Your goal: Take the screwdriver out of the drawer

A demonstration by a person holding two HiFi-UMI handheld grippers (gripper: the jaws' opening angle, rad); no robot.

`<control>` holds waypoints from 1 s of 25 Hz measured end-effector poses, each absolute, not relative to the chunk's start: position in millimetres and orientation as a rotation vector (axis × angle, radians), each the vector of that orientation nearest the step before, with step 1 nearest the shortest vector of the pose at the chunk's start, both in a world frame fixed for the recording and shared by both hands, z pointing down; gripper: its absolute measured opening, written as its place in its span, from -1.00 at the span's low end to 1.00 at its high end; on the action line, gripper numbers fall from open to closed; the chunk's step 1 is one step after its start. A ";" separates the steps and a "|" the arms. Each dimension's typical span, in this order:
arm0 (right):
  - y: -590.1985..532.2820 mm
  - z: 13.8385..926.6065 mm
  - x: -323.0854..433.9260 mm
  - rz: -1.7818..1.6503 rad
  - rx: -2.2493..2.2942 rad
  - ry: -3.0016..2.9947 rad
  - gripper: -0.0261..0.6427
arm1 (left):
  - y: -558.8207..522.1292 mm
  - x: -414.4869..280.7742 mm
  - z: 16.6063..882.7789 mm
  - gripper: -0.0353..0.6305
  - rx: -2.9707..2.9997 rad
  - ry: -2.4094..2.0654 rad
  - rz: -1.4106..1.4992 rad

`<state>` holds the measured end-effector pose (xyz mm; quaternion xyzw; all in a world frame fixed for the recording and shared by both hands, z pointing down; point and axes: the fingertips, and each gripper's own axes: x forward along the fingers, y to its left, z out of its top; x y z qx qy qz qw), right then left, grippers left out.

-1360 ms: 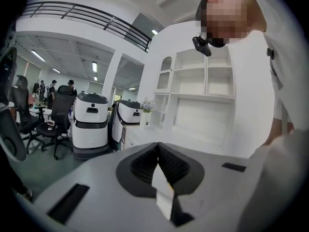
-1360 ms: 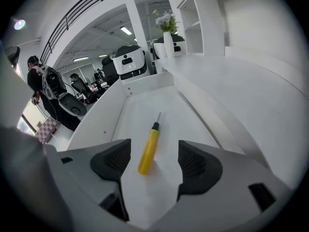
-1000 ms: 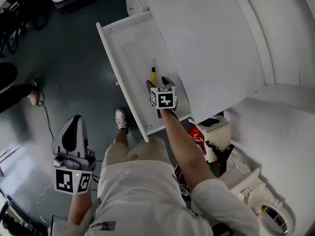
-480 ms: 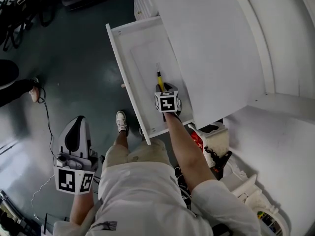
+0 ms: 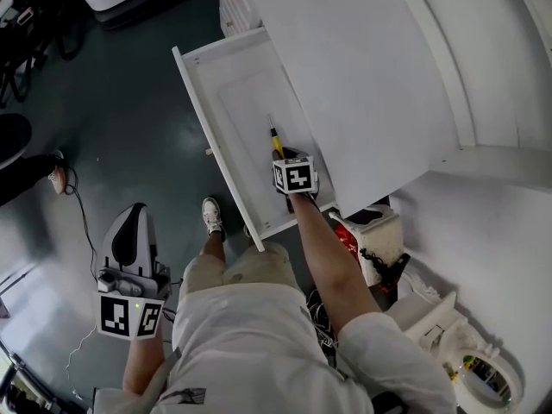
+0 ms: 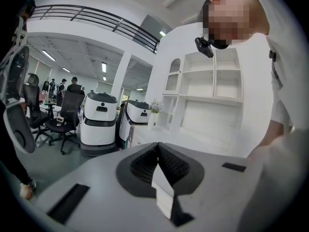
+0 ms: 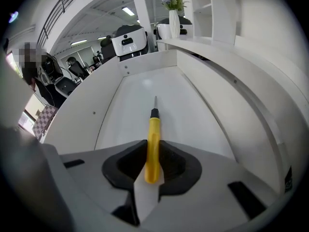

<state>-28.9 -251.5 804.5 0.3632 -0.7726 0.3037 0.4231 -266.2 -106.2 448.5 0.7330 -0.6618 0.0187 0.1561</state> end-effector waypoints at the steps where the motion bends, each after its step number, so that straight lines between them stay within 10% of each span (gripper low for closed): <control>1: -249.1 803.6 -27.1 0.767 0.916 -1.933 -0.66 | -106.2 -265.4 448.3 -0.85 2.107 -1.886 0.052; 25: -207.5 703.7 -8.6 0.663 1.138 -2.067 -0.66 | -124.6 -228.7 406.1 -0.85 2.471 -1.559 -0.058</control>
